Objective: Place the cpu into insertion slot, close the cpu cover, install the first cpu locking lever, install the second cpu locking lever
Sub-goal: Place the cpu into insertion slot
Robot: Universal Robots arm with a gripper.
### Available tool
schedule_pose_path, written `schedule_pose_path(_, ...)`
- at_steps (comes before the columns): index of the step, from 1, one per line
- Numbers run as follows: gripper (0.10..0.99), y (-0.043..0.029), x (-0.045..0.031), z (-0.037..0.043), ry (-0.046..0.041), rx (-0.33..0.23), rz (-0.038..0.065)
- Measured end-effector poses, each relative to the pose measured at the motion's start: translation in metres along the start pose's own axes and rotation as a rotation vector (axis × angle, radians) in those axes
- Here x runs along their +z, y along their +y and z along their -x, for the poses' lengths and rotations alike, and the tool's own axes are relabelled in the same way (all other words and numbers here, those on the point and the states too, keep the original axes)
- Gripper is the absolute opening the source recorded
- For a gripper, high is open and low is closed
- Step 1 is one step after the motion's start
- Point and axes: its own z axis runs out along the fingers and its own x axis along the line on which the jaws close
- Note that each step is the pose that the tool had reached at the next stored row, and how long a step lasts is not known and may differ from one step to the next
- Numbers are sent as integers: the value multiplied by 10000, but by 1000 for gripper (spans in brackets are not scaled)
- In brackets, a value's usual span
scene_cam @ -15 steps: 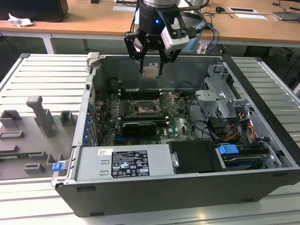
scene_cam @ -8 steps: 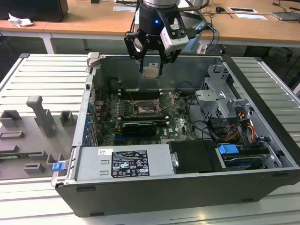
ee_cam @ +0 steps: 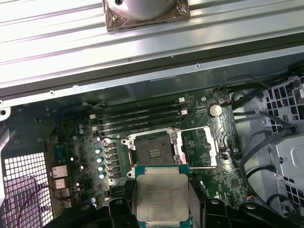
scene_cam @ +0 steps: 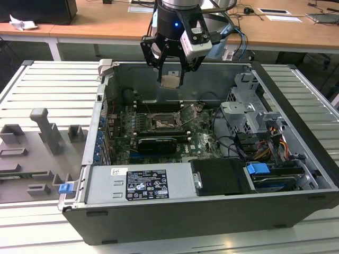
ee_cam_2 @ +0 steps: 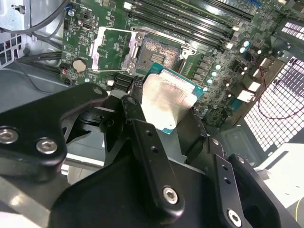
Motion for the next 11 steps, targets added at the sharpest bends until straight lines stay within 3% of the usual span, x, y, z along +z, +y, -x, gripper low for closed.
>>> schedule_pose_path(11,529,-1,10,0,-41,459,9)
